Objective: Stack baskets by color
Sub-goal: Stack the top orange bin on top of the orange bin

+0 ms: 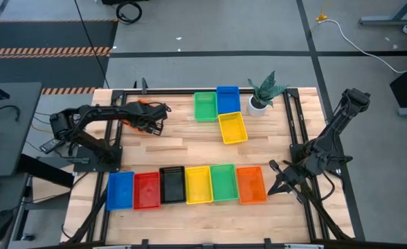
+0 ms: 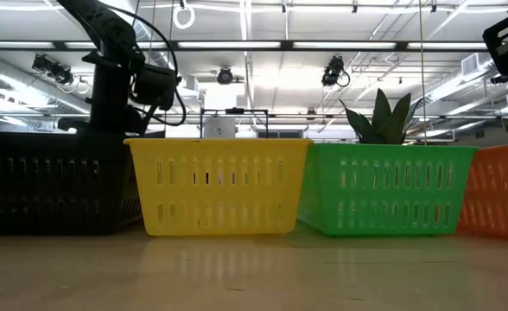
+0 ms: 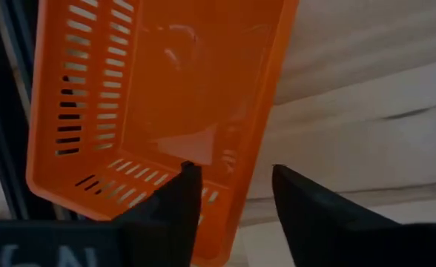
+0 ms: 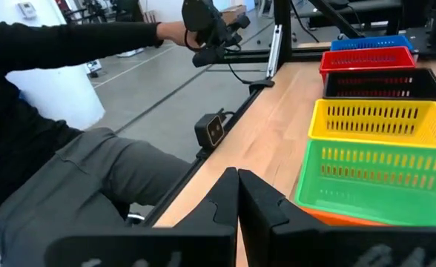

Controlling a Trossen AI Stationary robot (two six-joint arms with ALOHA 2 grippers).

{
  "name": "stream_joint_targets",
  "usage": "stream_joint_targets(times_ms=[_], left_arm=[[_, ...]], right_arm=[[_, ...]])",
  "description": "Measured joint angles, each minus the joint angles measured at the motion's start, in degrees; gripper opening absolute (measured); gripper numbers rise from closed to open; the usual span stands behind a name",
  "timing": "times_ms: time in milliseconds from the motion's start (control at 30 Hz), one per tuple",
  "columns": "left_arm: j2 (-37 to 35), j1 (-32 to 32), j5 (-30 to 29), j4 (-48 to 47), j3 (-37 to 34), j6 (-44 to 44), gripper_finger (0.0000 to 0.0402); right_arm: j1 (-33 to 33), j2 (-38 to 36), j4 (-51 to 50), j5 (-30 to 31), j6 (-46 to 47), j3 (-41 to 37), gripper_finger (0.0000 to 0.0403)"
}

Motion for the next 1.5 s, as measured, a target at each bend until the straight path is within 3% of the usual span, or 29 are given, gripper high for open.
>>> stream_joint_targets(times_ms=[367, 567, 767, 900, 1033, 1167, 1333, 1433, 1500], left_arm=[[0.0, -0.4, 5.3, -0.3, 0.1, 6.3, 0.0017], [0.0, -3.8, 5.1, -6.3, 3.4, 9.0, 0.0019], [0.0, -11.9, 4.2, -9.9, 13.0, 13.5, 0.0014], [0.0, -21.3, 3.8, -9.3, 22.1, 26.9, 0.0014], [1.2, -32.6, 3.5, -2.4, 28.9, 46.6, 0.0014], [7.0, -40.9, 1.0, 6.8, 33.5, 59.4, 0.0014], [17.4, -44.1, -0.2, 10.7, 40.1, 66.4, 0.0014], [23.5, -44.1, -1.3, 10.7, 44.7, 70.9, 0.0014], [26.7, -43.6, -1.3, 10.6, 48.3, 74.0, 0.0014]], right_arm=[[0.0, 0.2, 0.0, 0.0, -0.1, 0.0, 0.0009], [0.0, 0.2, 0.0, 0.0, -0.3, 0.0, 0.0009], [0.0, 0.2, 0.0, 0.1, -0.9, 0.0, 0.0009], [0.0, 0.2, 0.0, 0.1, -1.8, 0.0, 0.0009], [0.0, 0.2, 0.2, 0.1, -2.8, 0.0, 0.0009], [0.0, -0.2, 2.3, 3.1, -4.8, 0.0, 0.0009], [-1.3, -0.2, 4.6, 3.3, -13.5, 3.1, 0.0009], [-2.0, 0.7, -5.5, -1.0, -16.5, 10.5, 0.0009], [-2.7, 2.6, -14.9, 0.5, -16.8, 16.2, 0.0009]])
